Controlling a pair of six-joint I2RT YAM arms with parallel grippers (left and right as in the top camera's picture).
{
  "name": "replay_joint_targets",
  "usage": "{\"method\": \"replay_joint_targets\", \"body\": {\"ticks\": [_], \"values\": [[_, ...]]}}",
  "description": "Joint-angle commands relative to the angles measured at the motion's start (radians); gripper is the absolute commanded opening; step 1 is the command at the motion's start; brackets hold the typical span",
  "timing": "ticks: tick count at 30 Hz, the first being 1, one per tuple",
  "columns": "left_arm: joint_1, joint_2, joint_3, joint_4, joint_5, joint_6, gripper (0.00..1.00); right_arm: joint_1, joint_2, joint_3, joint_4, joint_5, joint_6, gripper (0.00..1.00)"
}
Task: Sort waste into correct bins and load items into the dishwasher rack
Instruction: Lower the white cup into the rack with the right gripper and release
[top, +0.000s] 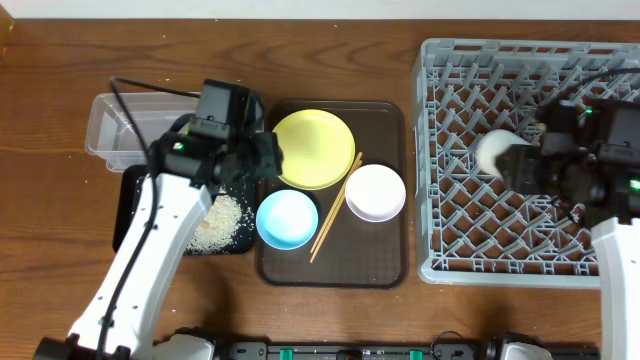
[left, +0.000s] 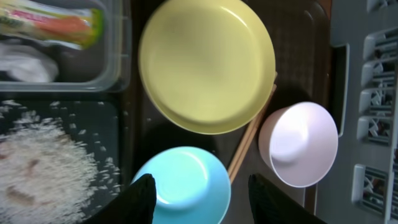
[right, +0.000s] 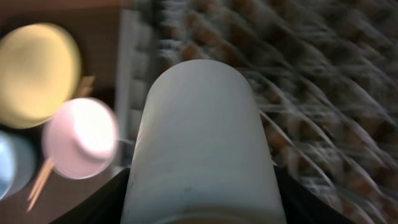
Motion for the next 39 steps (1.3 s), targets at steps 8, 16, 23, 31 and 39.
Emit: {"method": "replay_joint_targets", "body": {"ticks": [8,16,23,31,39], "values": [[0.008,-0.007,0.010,-0.010,-0.039,0.018,0.51,-0.178,0.021,0.006,-0.170,0.256,0.140,0.05],[0.008,-0.007,0.010,-0.010,-0.039,0.018,0.51,-0.213,0.093,-0.064,-0.177,0.252,0.140,0.05],[0.008,-0.007,0.010,-0.010,-0.039,0.018,0.51,-0.213,0.182,-0.130,-0.105,0.246,0.140,0.14],[0.008,-0.007,0.010,-0.010,-0.039,0.018,0.56,-0.212,0.222,-0.139,-0.047,0.133,0.140,0.99],[0.008,-0.007,0.010,-0.030,-0.039,0.018,0.63,-0.212,0.200,-0.117,-0.069,0.101,0.140,0.99]]}}
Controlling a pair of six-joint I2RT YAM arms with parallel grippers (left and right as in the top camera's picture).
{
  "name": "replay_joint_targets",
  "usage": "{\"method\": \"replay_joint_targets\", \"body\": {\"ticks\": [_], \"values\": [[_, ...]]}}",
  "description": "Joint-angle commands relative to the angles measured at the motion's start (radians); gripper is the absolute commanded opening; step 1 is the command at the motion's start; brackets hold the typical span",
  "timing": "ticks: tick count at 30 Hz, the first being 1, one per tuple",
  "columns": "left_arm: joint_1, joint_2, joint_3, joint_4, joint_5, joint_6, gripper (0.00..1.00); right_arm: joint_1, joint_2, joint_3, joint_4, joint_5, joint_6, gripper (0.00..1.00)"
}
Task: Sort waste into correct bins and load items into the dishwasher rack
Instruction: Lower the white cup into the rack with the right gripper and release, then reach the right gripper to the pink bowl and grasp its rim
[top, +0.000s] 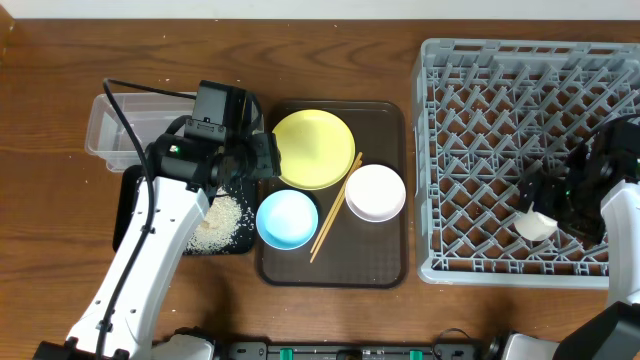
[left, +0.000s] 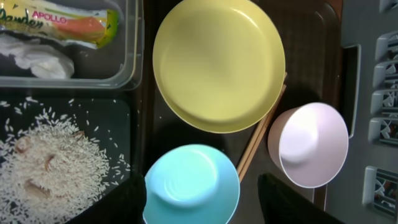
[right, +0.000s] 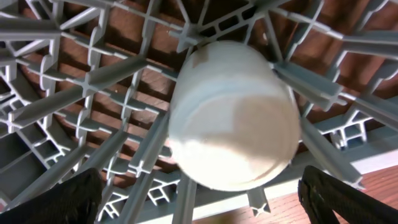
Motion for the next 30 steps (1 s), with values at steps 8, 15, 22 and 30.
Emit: {"method": "replay_joint_targets", "body": {"ticks": [8,15,22,30], "values": [[0.004,0.000,0.010,-0.034,-0.013,0.013,0.64,0.016,-0.156,0.170,0.064,-0.206,-0.079,0.99],[0.004,0.000,0.008,-0.055,-0.013,0.013,0.64,0.182,-0.216,0.177,0.239,-0.447,-0.215,0.99],[0.004,0.001,0.008,-0.060,-0.013,0.013,0.64,0.437,-0.118,0.177,0.252,-0.414,-0.304,0.95],[0.004,0.005,0.006,-0.060,-0.013,0.013,0.64,0.670,0.092,0.177,0.349,-0.209,-0.323,0.90]]}}
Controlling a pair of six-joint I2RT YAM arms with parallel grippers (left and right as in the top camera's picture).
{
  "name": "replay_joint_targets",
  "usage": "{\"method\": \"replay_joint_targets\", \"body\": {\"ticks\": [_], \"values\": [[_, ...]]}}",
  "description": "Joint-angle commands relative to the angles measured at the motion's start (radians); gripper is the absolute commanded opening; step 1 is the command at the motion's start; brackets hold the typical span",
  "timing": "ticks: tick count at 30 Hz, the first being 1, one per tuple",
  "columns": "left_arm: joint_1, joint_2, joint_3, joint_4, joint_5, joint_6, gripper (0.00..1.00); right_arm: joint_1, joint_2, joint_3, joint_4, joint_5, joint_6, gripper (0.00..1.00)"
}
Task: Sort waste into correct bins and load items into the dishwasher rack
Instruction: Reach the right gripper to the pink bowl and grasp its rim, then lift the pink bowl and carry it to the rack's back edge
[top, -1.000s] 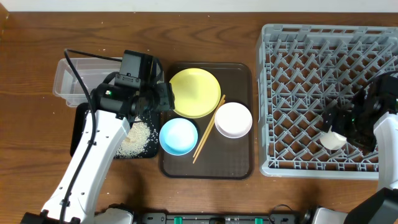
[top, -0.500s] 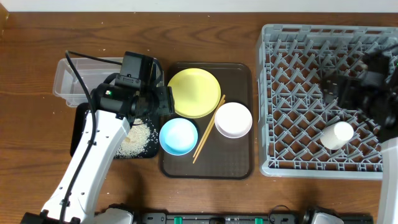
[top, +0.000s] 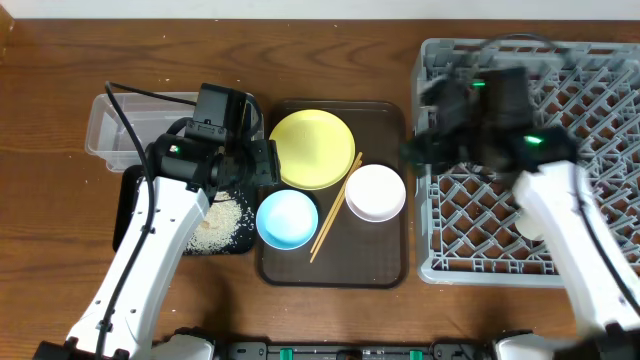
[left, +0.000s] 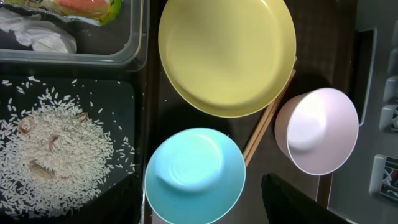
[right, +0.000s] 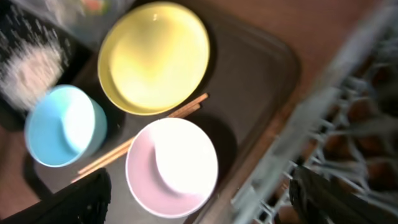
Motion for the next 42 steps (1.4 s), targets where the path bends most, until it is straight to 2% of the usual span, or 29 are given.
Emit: {"method": "replay_joint_targets", "body": {"ticks": [1,3,7,15,18,23,26,32,37,42], "values": [[0.004,0.005,0.006,-0.005,-0.013,0.013,0.64,0.083,0.094,0.000,0.031,0.136,-0.034,0.89],[0.004,0.005,0.005,-0.005,-0.013,0.013,0.64,0.116,0.150,0.000,0.050,0.159,-0.051,0.85],[0.004,0.005,0.005,-0.005,-0.013,0.013,0.64,0.157,0.243,0.000,0.050,0.159,-0.082,0.84],[0.004,0.005,0.005,-0.005,-0.013,0.013,0.64,0.169,0.378,0.000,0.042,0.178,-0.081,0.75],[0.004,0.005,0.005,-0.005,-0.013,0.013,0.64,0.169,0.408,0.000,0.042,0.178,-0.081,0.63],[0.004,0.005,0.005,-0.005,-0.013,0.013,0.64,0.169,0.425,0.000,0.042,0.197,-0.081,0.49],[0.004,0.005,0.005,-0.010,-0.013,0.013,0.64,0.169,0.426,-0.001,0.041,0.252,-0.078,0.27],[0.004,0.005,0.005,-0.017,-0.013,0.013,0.64,0.169,0.425,0.000,0.043,0.268,-0.068,0.01],[0.004,0.005,0.005,-0.017,-0.013,0.013,0.64,0.166,0.404,0.024,0.031,0.268,-0.019,0.01],[0.004,0.005,0.005,-0.017,-0.013,0.013,0.64,0.131,0.301,0.075,0.006,0.303,-0.017,0.01]]}}
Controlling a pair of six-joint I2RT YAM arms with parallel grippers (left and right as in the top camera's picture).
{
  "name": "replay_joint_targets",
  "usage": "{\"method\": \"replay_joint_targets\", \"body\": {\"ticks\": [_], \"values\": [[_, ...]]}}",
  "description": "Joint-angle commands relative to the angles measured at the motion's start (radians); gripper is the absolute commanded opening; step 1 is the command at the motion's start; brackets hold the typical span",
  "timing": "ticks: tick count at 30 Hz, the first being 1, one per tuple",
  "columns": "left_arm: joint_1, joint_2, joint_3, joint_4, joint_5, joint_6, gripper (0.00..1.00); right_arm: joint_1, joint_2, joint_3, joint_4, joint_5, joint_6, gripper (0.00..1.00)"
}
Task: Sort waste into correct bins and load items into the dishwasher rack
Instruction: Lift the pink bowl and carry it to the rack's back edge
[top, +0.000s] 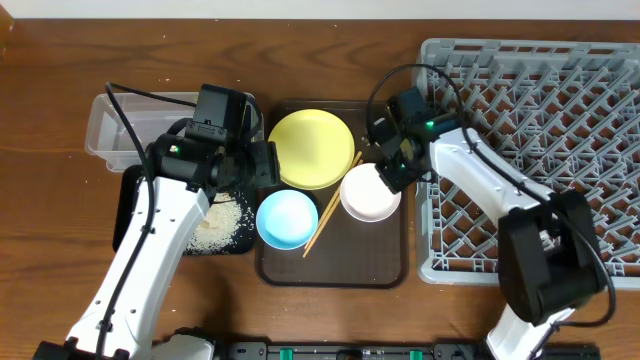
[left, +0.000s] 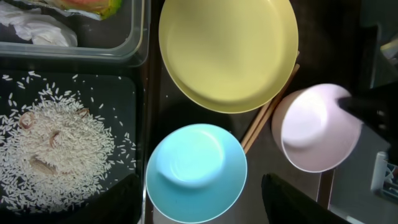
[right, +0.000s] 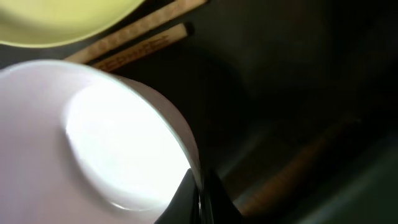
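On the brown tray (top: 385, 262) lie a yellow plate (top: 313, 148), a blue bowl (top: 287, 218), wooden chopsticks (top: 331, 204) and a white bowl (top: 368, 194). My right gripper (top: 393, 172) is shut on the white bowl's right rim (right: 189, 149), one finger inside and one outside. The left gripper (left: 205, 202) hangs open above the blue bowl (left: 196, 165), touching nothing. The grey dishwasher rack (top: 520, 100) stands to the right.
Left of the tray sit a black tray (top: 128, 200) with spilled rice (top: 222, 222) and a clear bin (top: 120, 135) holding a wrapper (left: 84, 5) and crumpled tissue (left: 37, 28). My right arm crosses the rack's left wall.
The right gripper was open above the tray's right side. Now it is low and shut on the white bowl's rim. Bowl and chopsticks have shifted slightly left. The left arm has barely moved.
First my right gripper held a white cup over the rack. Then the cup lay in the rack's front right corner, with the gripper open above it. Then the right arm was over the tray, and now grips the white bowl. The left gripper stayed open over the tray.
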Motion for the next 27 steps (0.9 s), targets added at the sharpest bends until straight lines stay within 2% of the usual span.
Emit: {"method": "replay_joint_targets", "body": {"ticks": [1,7,13,19,23,27], "values": [[0.004,0.005,0.005,-0.003,-0.013,0.013,0.64,-0.039,-0.118,0.062,0.000,0.063,0.019,0.01],[0.004,0.005,0.005,-0.002,-0.013,0.013,0.64,-0.098,-0.283,0.092,0.052,0.255,0.022,0.01],[0.004,0.005,0.005,-0.002,-0.013,0.013,0.64,-0.146,-0.341,0.091,0.202,0.639,0.098,0.01],[0.004,0.005,0.005,-0.002,-0.013,0.013,0.64,-0.173,-0.275,0.091,0.404,0.959,0.051,0.01],[0.004,0.005,0.005,-0.002,-0.013,0.013,0.64,-0.185,-0.184,0.091,0.537,1.022,-0.072,0.01],[0.004,0.005,0.005,-0.002,-0.013,0.013,0.64,-0.190,-0.091,0.091,0.625,1.031,-0.103,0.01]]}}
